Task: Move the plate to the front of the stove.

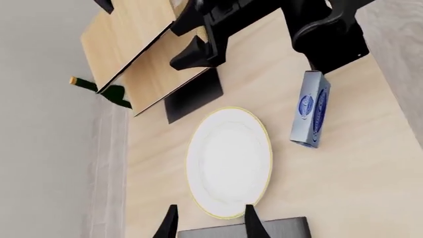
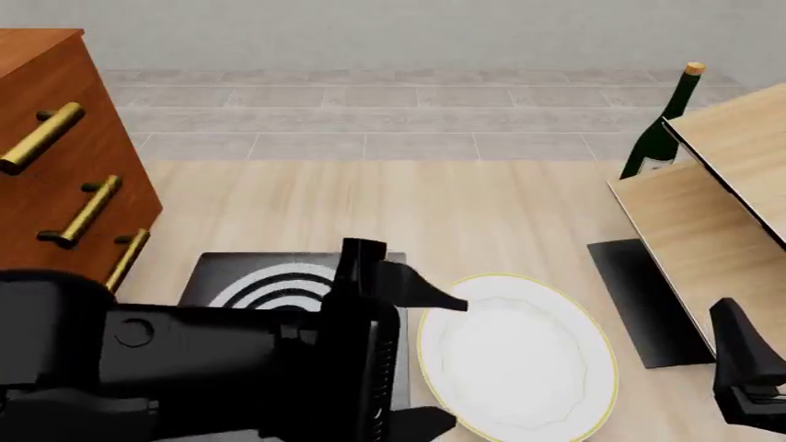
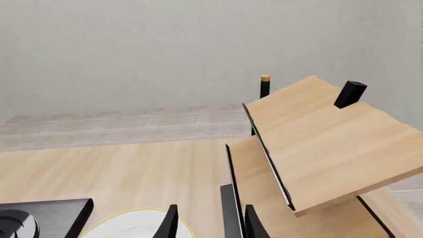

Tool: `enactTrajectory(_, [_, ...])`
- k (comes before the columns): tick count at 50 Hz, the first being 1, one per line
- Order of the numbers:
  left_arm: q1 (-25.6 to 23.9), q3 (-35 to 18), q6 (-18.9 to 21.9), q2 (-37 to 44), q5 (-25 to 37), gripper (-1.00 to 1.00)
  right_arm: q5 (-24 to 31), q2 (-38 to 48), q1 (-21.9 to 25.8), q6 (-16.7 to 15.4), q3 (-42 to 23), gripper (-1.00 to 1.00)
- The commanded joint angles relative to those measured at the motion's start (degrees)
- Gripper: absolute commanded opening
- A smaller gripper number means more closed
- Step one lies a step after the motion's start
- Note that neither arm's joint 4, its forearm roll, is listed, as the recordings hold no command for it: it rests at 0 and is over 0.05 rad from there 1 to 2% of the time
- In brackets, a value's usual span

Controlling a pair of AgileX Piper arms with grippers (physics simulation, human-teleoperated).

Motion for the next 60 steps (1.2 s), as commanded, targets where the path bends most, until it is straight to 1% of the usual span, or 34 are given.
enactTrajectory(1, [-3.7,-3.33,-3.02,6.66,-0.13,1.0,-0.13,0.0,-0.2,0.19,0.1,1.0])
enactTrajectory(9, [-4.35,-3.26,-4.41,9.73,-1.22,1.0,-0.3,0.0,-0.59,0.42,0.02,1.0])
enactTrajectory(11, [-4.63,-3.56,-5.52,10.65,-0.88,1.0,-0.4,0.0,-0.6,0.48,0.04,1.0])
enactTrajectory(13, [-4.12,-2.34,-4.91,10.73,-1.88,1.0,-0.41,0.0,-0.6,0.54,0.05,1.0])
enactTrajectory(15, [-4.25,-1.76,-5.44,11.59,-2.15,1.0,-0.47,0.0,-0.58,0.66,0.16,1.0])
enactTrajectory(19, [-3.85,-0.24,-5.26,12.39,-3.27,1.0,-0.42,0.0,-0.51,0.88,0.22,1.0])
enactTrajectory(23, [-4.0,-0.18,-6.4,13.55,-3.49,1.0,-0.39,0.0,-0.51,1.07,0.24,1.0])
enactTrajectory(25, [-3.96,0.47,-6.0,13.73,-4.06,1.0,-0.44,0.0,-0.6,1.07,0.22,1.0])
enactTrajectory(27, [-4.32,-0.26,-6.89,13.96,-3.58,1.0,-0.45,0.0,-0.56,1.12,0.22,1.0])
enactTrajectory(30, [-4.19,0.09,-7.15,14.51,-4.1,1.0,-0.45,0.0,-0.59,1.31,0.24,1.0])
enactTrajectory(35, [-3.97,1.72,-6.84,15.83,-6.06,1.0,-0.55,0.0,-0.41,1.46,0.22,1.0])
enactTrajectory(43, [-3.76,1.62,-7.05,16.93,-6.85,1.0,-0.66,0.0,-0.08,1.49,0.23,1.0])
enactTrajectory(45, [-4.03,1.08,-7.81,17.41,-6.74,1.0,-0.68,0.0,-0.1,1.47,0.24,1.0])
enactTrajectory(47, [-3.76,1.54,-7.37,17.69,-7.4,1.0,-0.63,0.0,-0.1,1.49,0.26,1.0])
enactTrajectory(49, [-3.84,1.08,-8.14,18.24,-7.33,1.0,-0.56,0.0,-0.13,1.49,0.28,1.0])
enactTrajectory(51, [-3.54,1.88,-7.56,18.66,-8.41,1.0,-0.58,0.0,-0.14,1.58,0.28,1.0])
enactTrajectory(52, [-3.75,1.49,-8.35,18.98,-8.17,1.0,-0.62,0.0,-0.09,1.66,0.28,1.0])
enactTrajectory(60, [-2.98,2.41,-7.69,20.93,-10.28,1.0,-0.46,0.0,0.08,1.97,0.29,1.0])
